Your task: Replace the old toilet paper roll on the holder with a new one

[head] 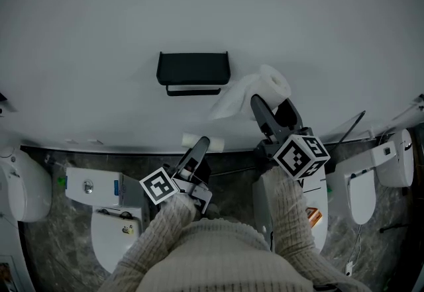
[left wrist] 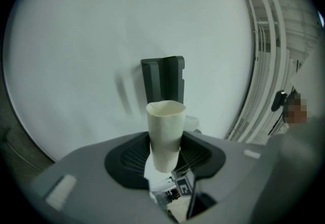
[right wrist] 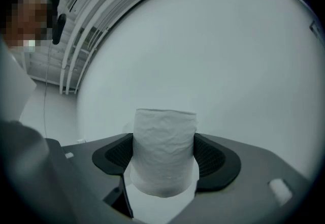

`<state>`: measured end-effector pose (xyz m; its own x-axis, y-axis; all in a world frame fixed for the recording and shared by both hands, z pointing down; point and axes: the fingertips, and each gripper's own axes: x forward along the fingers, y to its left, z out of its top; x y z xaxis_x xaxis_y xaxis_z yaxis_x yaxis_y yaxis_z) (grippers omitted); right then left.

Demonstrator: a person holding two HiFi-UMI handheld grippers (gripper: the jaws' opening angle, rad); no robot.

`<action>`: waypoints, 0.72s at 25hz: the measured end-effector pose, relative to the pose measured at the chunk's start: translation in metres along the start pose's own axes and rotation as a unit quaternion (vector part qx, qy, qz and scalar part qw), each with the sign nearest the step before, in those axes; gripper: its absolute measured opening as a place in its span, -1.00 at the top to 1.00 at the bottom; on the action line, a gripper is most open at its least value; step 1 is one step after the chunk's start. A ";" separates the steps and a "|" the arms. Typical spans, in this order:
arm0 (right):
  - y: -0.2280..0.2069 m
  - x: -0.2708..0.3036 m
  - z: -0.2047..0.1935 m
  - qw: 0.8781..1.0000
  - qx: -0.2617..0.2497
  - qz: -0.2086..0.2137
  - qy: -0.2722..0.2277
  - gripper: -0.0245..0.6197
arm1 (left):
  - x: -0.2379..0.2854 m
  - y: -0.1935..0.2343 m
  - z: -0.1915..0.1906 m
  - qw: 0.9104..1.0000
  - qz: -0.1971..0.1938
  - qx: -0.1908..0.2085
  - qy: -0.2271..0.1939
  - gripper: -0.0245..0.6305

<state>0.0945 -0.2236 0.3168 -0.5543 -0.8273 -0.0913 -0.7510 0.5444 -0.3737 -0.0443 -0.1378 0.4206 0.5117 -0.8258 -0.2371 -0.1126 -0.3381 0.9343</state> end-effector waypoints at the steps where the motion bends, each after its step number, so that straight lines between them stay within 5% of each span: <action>1: -0.004 0.001 -0.006 1.000 0.019 -0.004 0.001 -0.23 | -0.001 0.001 0.001 1.000 0.002 -0.001 -0.001 0.39; 12: -0.037 0.016 -0.043 0.979 0.197 -0.039 -0.027 -0.23 | -0.007 0.008 0.000 1.000 0.018 -0.002 -0.002 0.39; 18: -0.053 0.022 -0.047 0.963 0.249 -0.075 -0.066 -0.23 | -0.004 0.010 0.004 1.000 0.021 0.003 -0.002 0.39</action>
<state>0.1049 -0.2639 0.3783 -0.3782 -0.9196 -0.1059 -0.5350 0.3105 -0.7858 -0.0511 -0.1395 0.4303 0.5024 -0.8413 -0.1996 -0.1387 -0.3063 0.9418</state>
